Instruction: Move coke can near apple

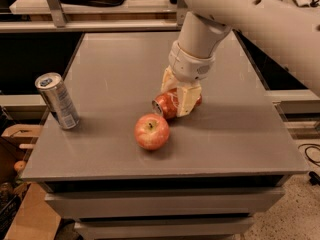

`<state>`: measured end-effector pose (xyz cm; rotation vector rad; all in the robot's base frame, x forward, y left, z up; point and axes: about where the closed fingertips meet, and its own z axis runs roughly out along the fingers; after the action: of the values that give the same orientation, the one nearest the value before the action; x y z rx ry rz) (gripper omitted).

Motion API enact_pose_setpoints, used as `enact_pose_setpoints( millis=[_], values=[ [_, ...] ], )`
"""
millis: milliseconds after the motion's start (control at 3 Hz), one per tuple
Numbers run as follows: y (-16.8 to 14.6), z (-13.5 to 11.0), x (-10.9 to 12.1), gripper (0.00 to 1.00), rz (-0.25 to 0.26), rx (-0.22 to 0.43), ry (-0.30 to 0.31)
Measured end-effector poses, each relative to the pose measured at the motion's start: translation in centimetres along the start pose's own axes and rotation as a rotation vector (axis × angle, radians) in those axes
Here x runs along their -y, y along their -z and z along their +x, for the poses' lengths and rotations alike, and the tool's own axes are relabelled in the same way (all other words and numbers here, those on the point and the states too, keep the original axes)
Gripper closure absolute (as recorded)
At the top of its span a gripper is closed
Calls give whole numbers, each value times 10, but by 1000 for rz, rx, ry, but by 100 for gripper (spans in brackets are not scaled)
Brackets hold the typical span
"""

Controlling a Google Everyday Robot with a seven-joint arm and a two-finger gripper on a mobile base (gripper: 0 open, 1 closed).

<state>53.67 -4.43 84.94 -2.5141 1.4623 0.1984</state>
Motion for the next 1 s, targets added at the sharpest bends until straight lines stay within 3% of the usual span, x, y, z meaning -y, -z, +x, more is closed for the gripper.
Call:
enact_pose_setpoints(
  millis=[333,667,1000],
  values=[
    [-1,1,1,12,-4,-3,-1],
    [5,8,3,0,-3,-15,0],
    [14,15,5,0,14,-18,-7]
  ],
)
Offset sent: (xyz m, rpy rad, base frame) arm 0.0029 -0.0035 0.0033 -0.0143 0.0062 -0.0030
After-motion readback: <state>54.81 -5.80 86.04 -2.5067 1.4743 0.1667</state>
